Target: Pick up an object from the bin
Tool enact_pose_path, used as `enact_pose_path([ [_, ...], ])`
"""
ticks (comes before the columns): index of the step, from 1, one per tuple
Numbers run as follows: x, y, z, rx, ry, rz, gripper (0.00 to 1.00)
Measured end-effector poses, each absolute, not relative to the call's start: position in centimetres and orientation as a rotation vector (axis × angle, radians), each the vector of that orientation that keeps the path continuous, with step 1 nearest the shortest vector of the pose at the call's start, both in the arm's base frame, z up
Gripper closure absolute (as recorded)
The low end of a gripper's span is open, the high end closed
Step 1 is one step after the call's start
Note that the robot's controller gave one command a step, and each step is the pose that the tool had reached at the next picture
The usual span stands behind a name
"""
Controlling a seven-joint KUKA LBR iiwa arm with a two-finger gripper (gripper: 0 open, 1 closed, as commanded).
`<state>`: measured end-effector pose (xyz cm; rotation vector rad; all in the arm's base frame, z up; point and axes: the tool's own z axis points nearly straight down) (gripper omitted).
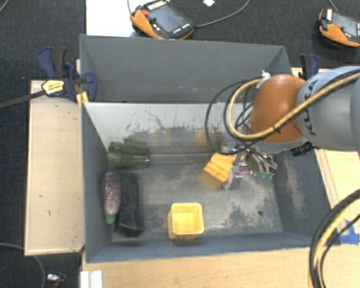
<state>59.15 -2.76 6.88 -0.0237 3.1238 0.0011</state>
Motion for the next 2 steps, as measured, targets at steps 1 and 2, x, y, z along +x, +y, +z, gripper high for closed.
enact_pose_path([
  [1, 59.2, -2.8, 6.9, -0.024, 3.124, 0.001, 1.00],
  [2, 59.1, -2.7, 8.7, -0.024, 3.125, 0.002, 1.00],
])
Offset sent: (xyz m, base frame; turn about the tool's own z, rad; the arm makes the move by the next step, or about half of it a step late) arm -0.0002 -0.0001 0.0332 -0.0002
